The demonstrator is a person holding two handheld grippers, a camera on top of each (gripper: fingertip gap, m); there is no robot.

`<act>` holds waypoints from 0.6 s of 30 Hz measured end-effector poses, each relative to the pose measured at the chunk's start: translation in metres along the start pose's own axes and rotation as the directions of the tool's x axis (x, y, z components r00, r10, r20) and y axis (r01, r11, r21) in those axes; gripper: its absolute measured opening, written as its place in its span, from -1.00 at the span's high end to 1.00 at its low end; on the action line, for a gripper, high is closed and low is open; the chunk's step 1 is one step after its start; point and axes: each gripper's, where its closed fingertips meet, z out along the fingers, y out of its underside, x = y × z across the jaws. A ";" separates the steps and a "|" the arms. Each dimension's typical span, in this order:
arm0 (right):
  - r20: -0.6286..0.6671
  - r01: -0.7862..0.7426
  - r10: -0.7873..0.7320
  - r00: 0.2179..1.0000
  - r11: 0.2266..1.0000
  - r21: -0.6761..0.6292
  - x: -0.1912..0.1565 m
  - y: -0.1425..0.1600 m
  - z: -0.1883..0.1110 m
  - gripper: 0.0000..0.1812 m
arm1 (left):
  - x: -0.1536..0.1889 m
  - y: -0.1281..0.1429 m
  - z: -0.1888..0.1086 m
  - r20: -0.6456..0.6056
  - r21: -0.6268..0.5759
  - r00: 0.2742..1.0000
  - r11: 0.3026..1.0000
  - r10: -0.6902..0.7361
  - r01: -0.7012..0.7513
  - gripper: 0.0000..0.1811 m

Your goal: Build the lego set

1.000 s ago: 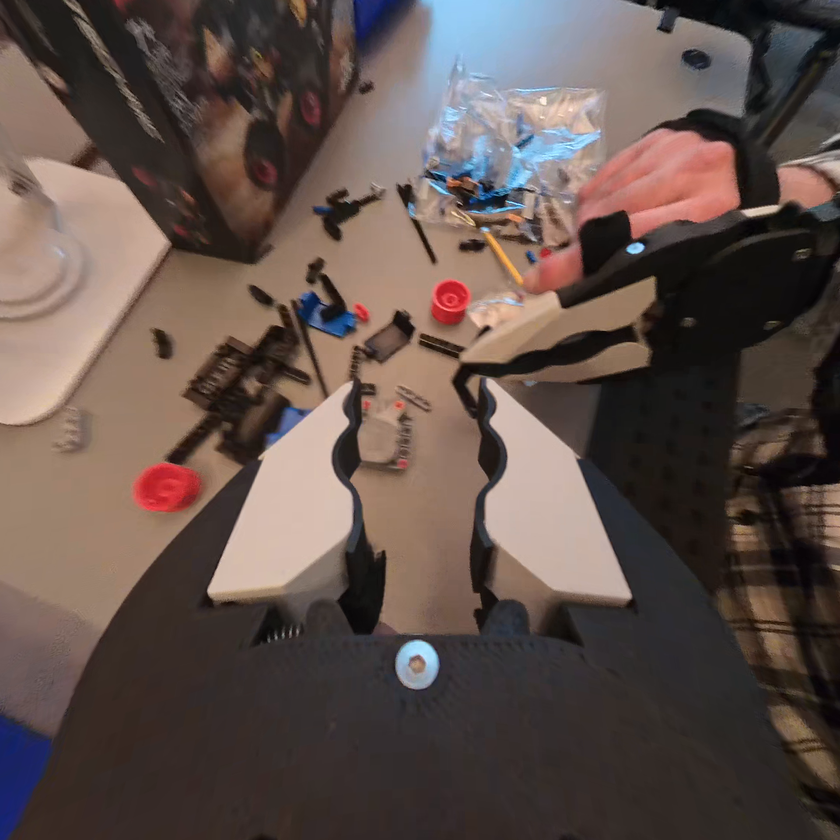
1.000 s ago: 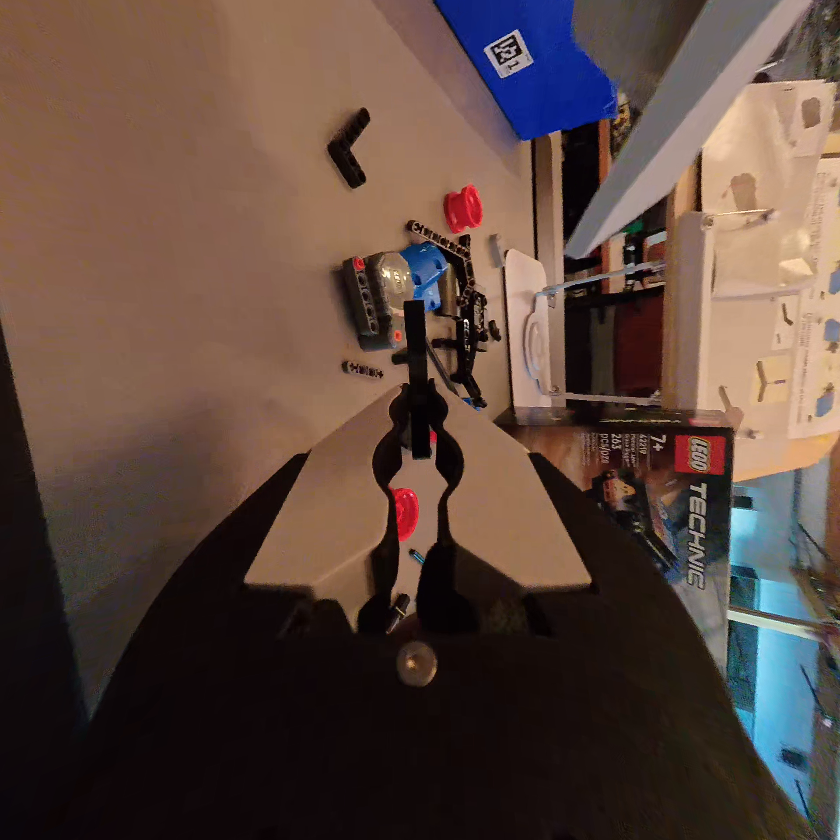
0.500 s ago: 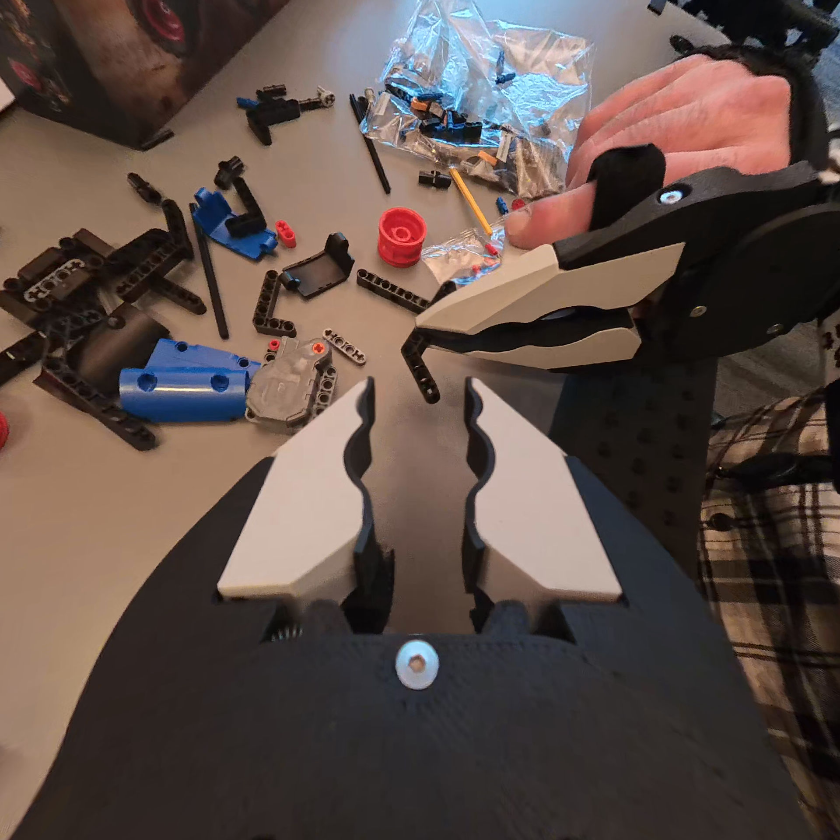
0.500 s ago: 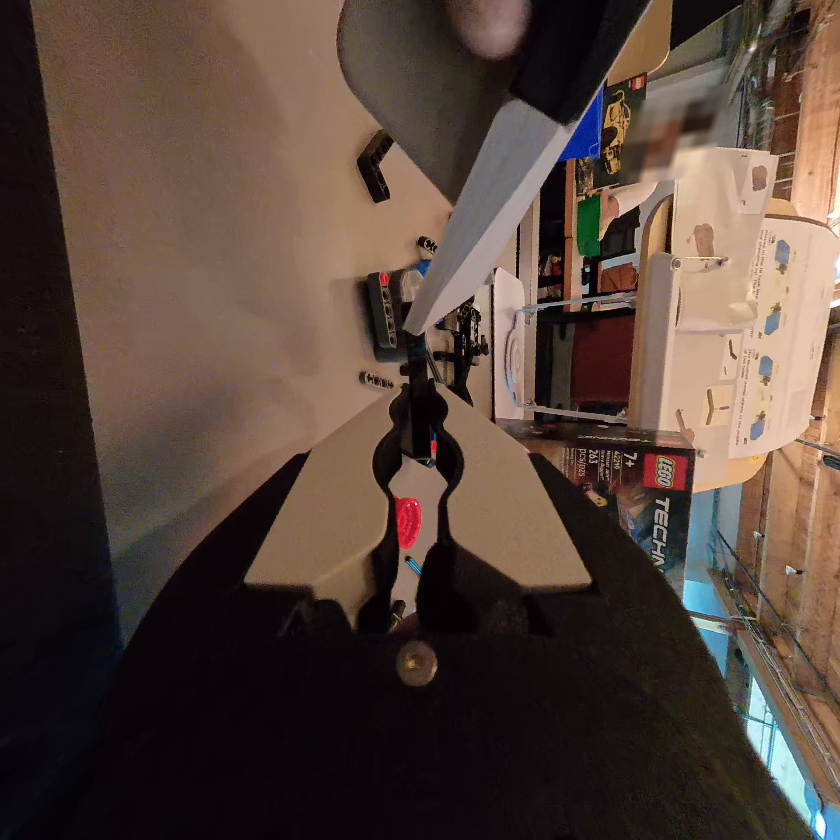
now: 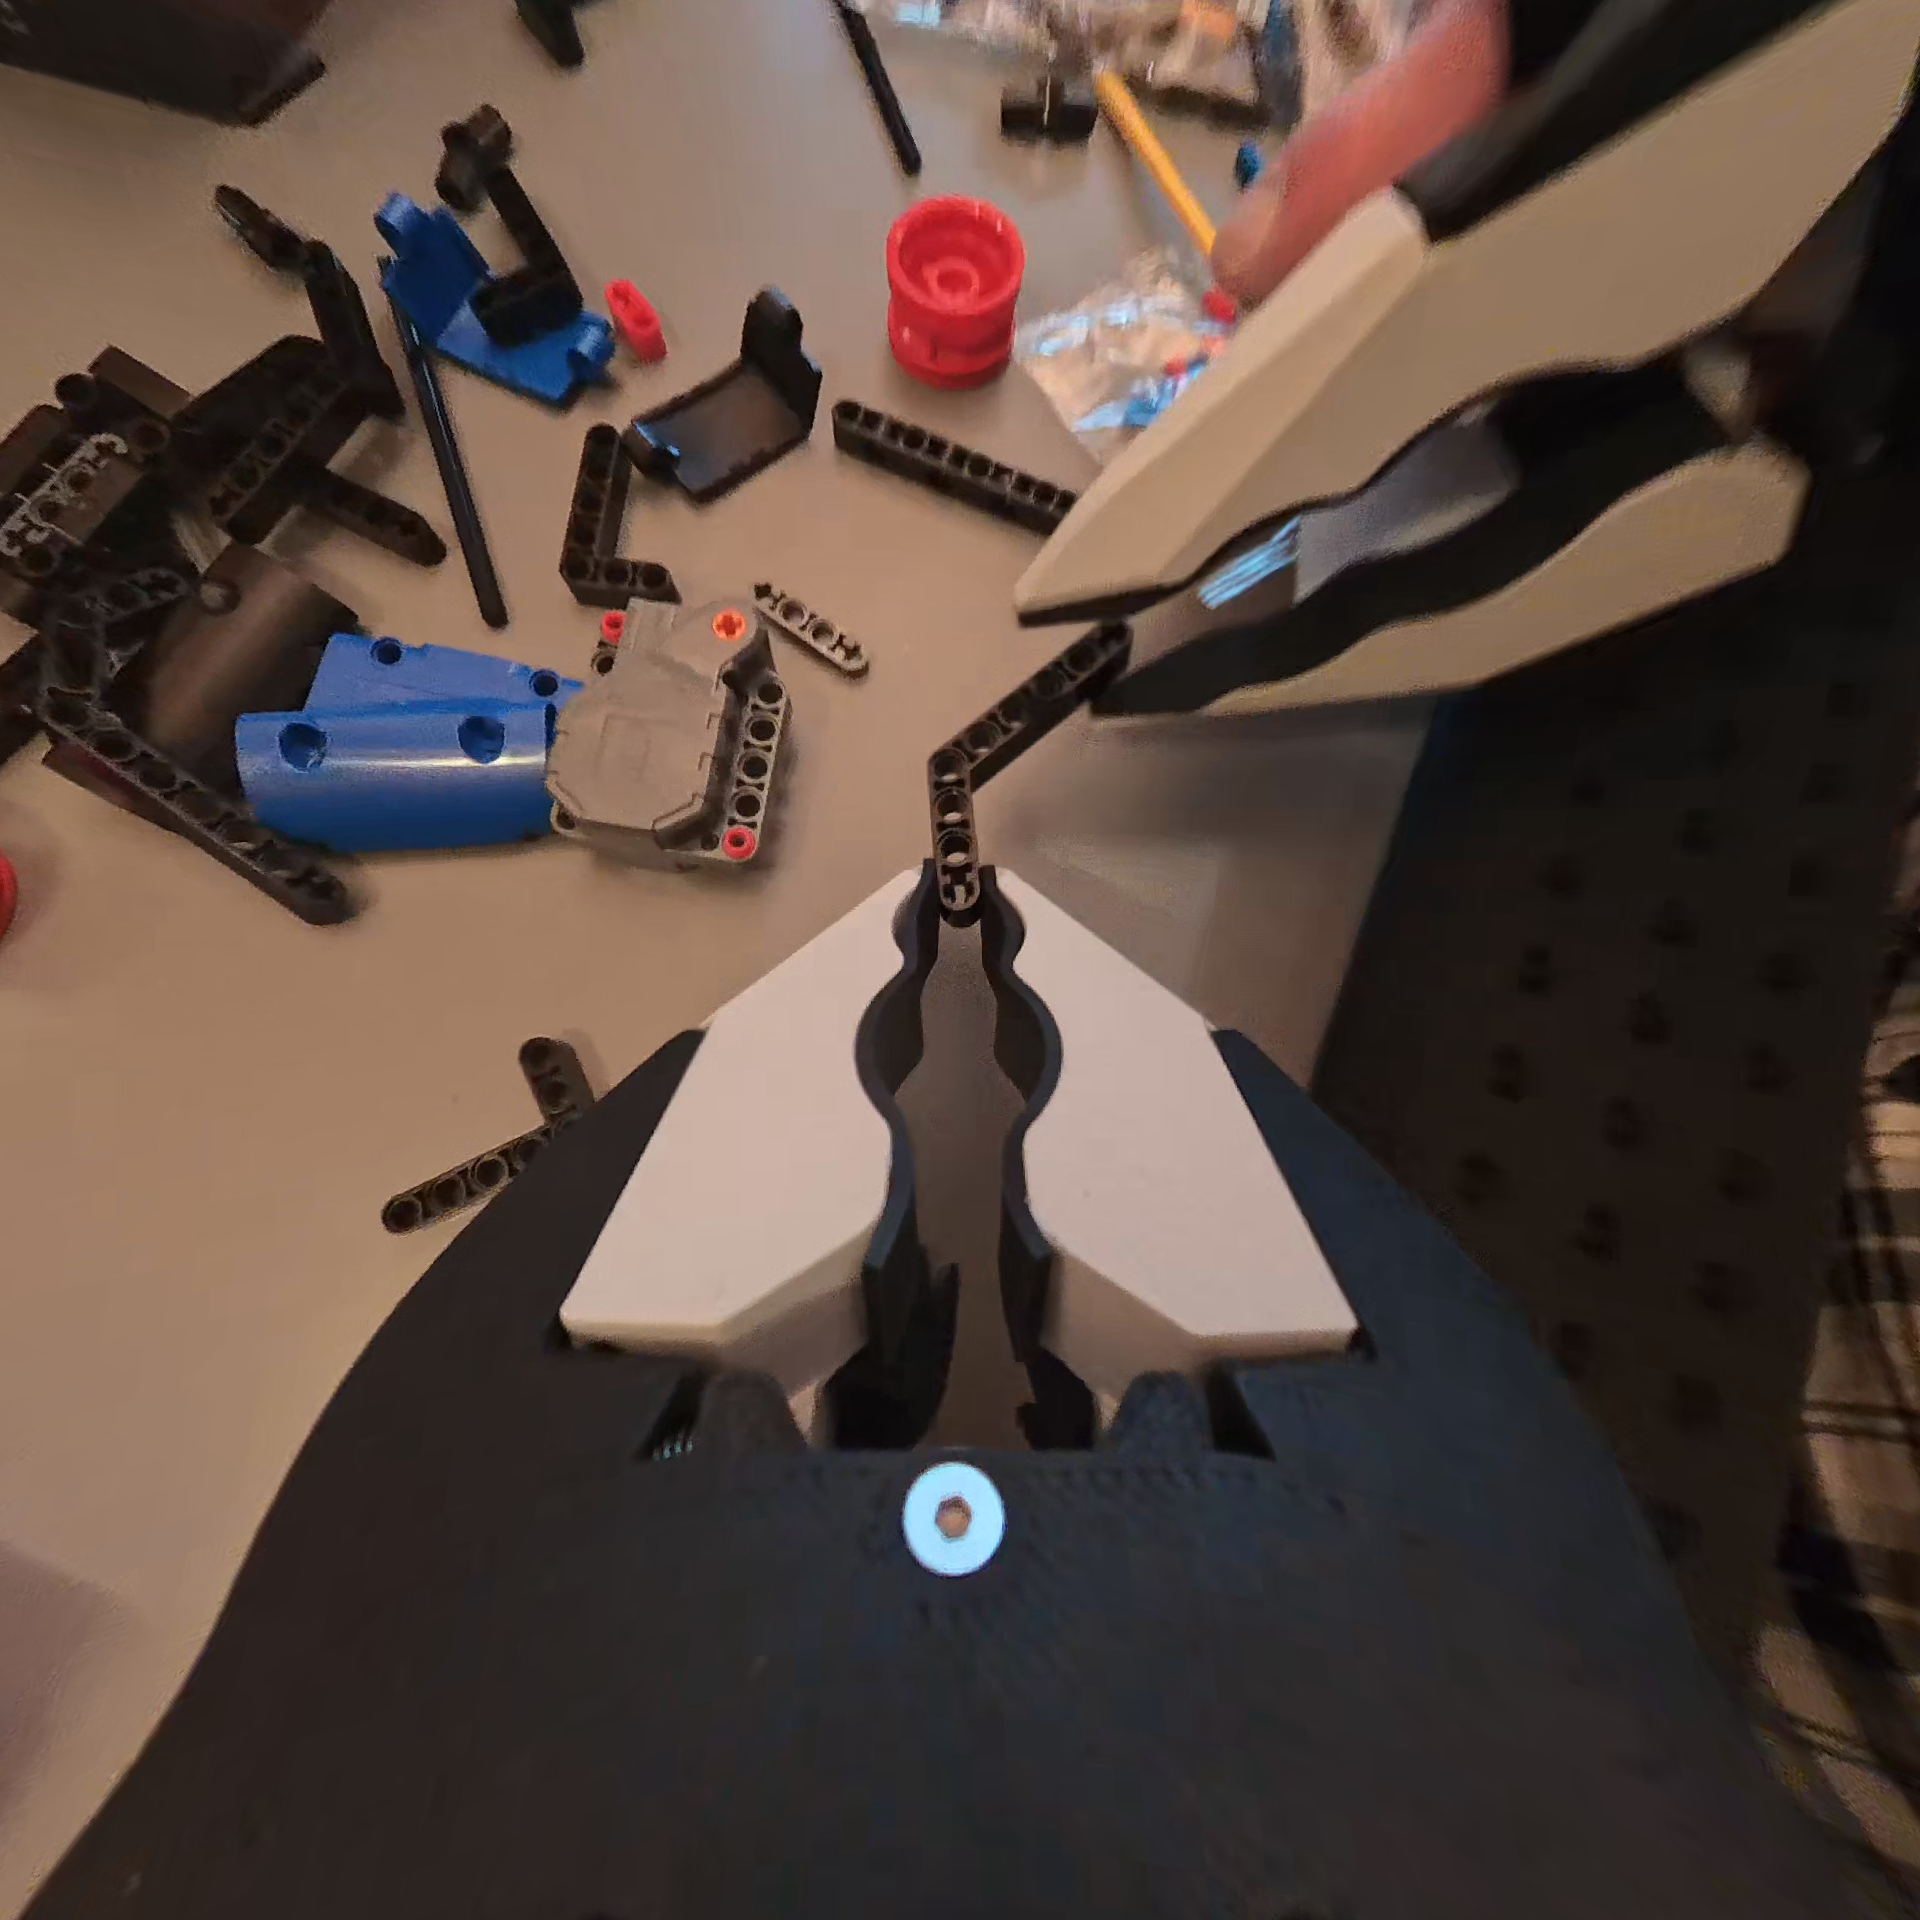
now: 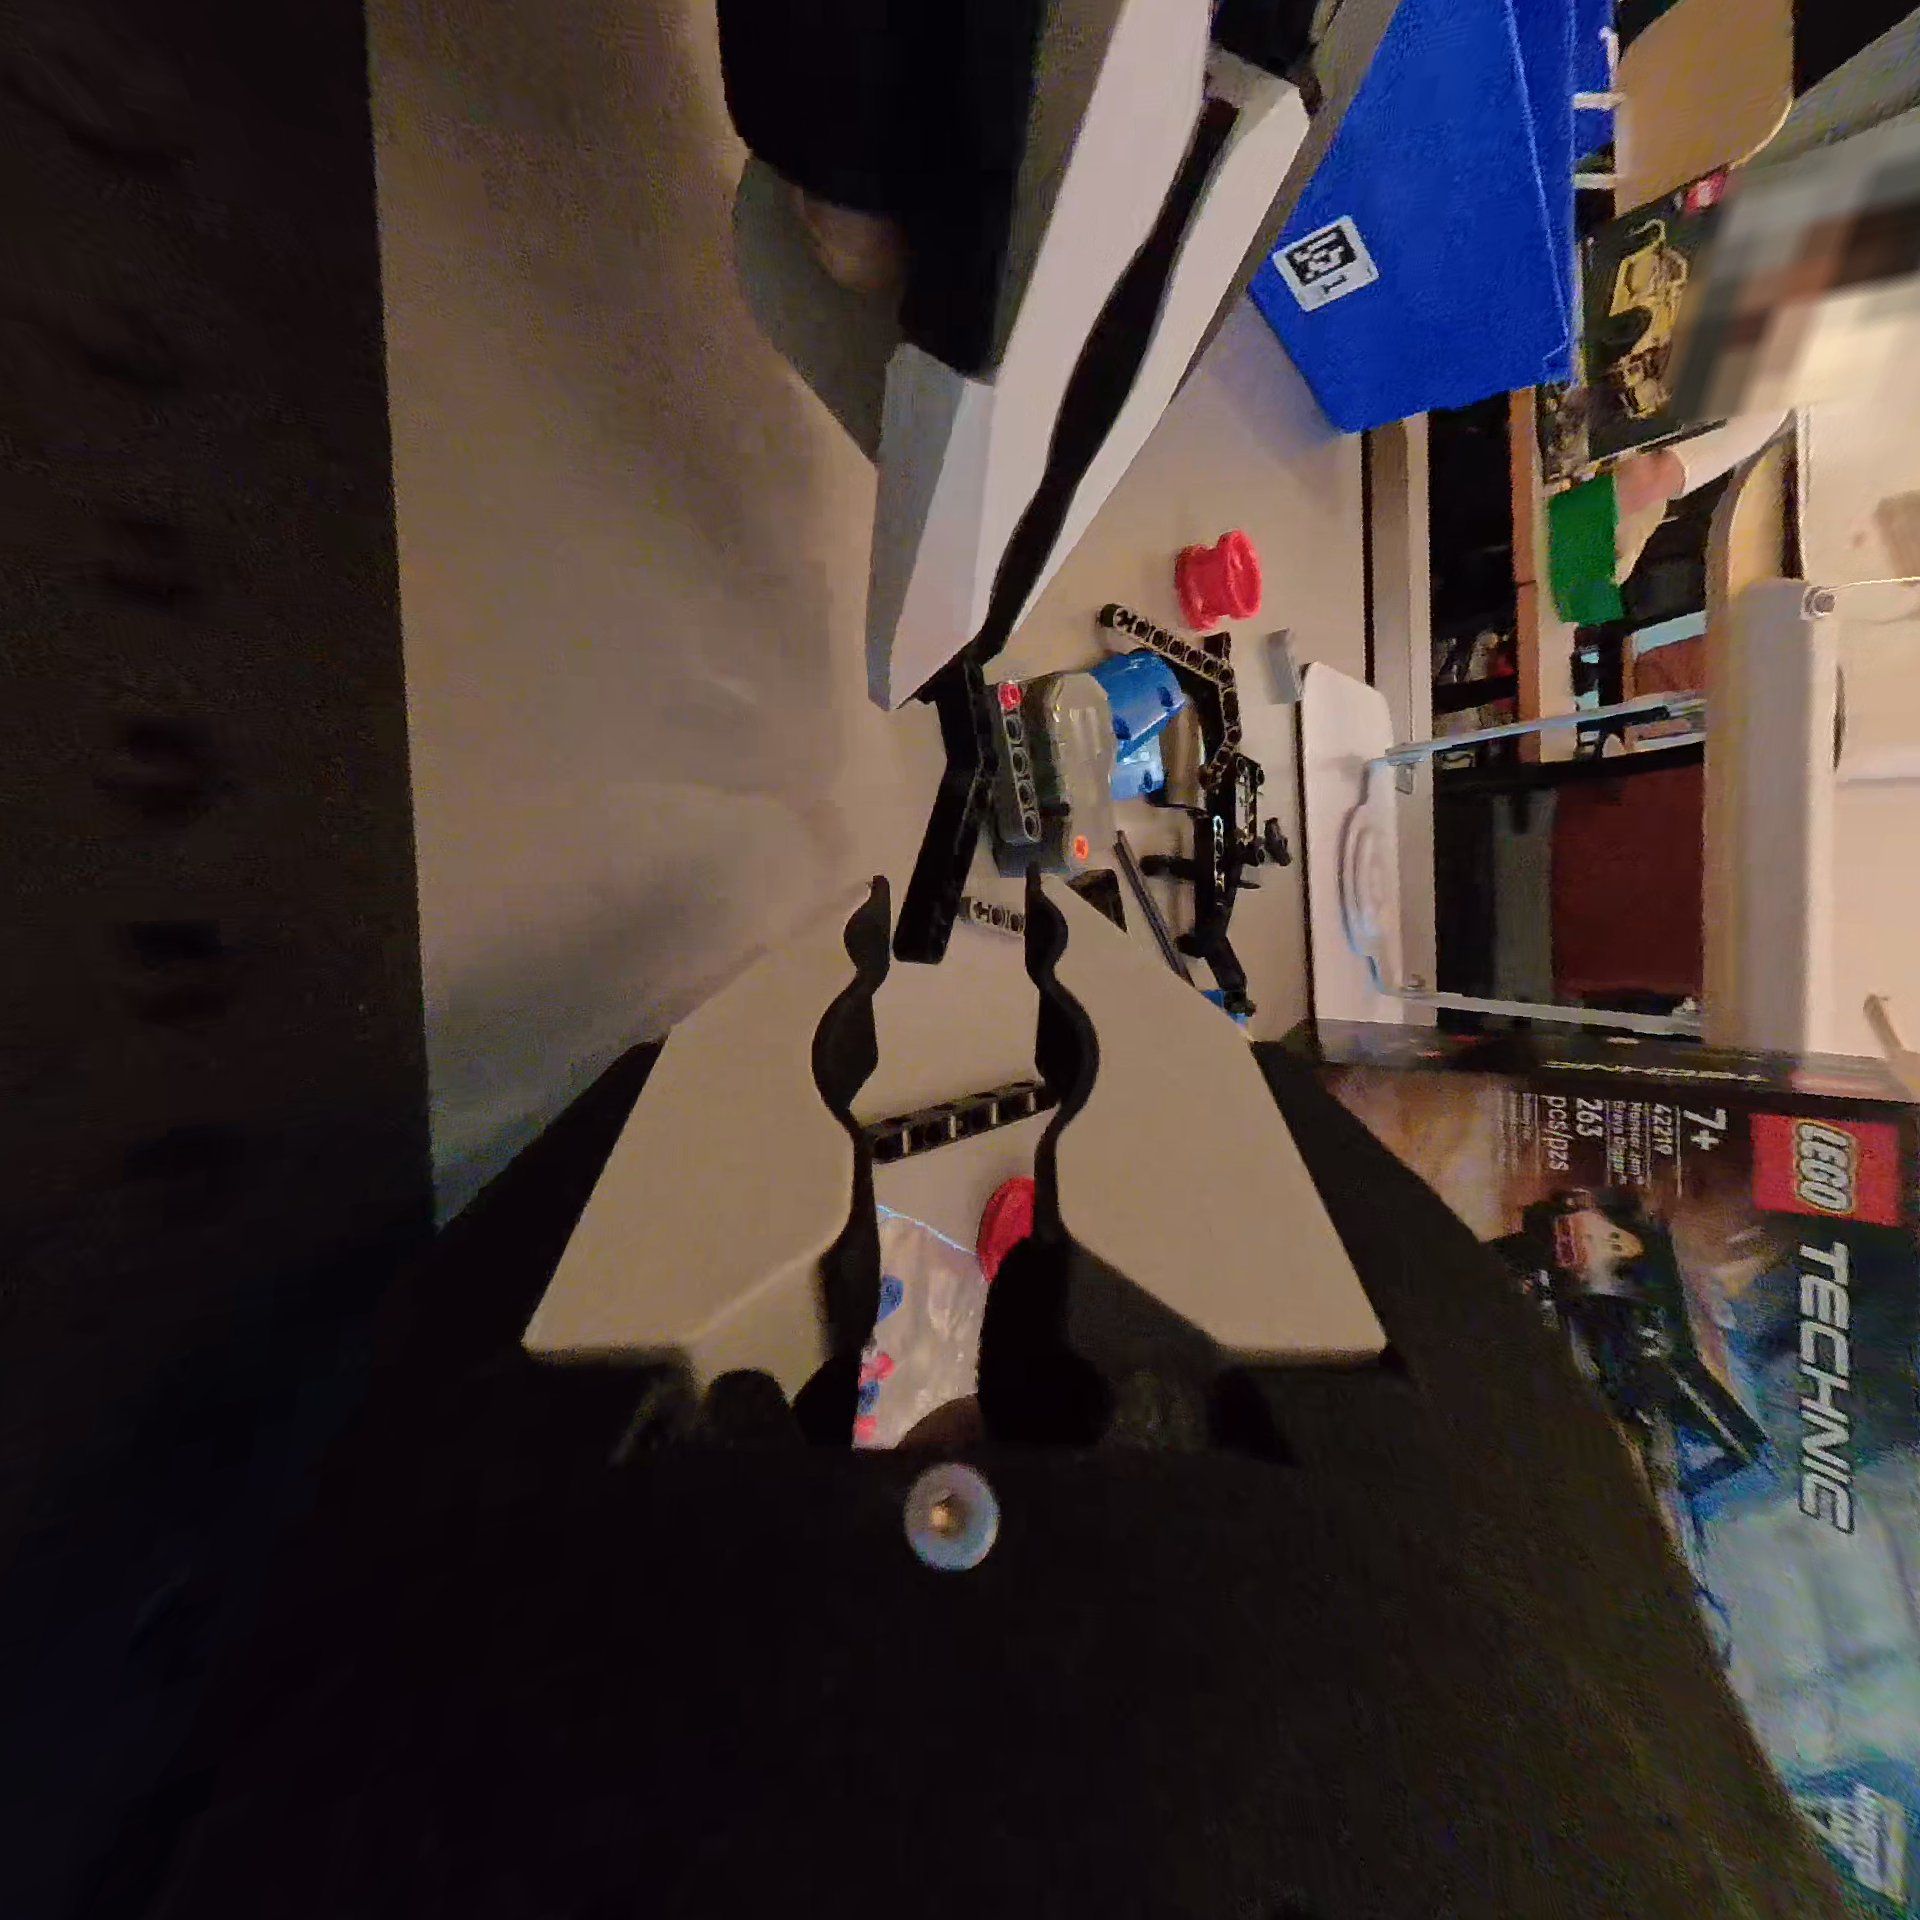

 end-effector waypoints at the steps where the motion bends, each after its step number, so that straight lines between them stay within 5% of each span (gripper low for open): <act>1: 0.030 -0.026 0.026 0.999 1.000 0.012 -0.002 0.001 -0.001 0.76 | 0.000 0.004 0.002 0.013 -0.023 1.000 0.999 0.026 -0.026 0.94; 6: 0.191 -0.132 0.129 0.973 0.991 0.007 -0.016 0.007 -0.005 0.79 | 0.002 0.013 0.011 0.041 -0.066 0.995 0.993 0.096 -0.093 0.80; 12: 0.205 -0.329 0.314 0.927 0.944 0.042 0.011 0.019 -0.030 0.81 | 0.005 0.012 0.008 0.017 -0.035 0.994 0.993 0.110 -0.110 0.61; 18: 0.166 -0.612 0.640 0.750 0.767 -0.191 0.058 0.142 -0.088 0.90 | 0.004 -0.013 -0.004 0.028 0.107 0.986 0.980 0.166 -0.168 0.66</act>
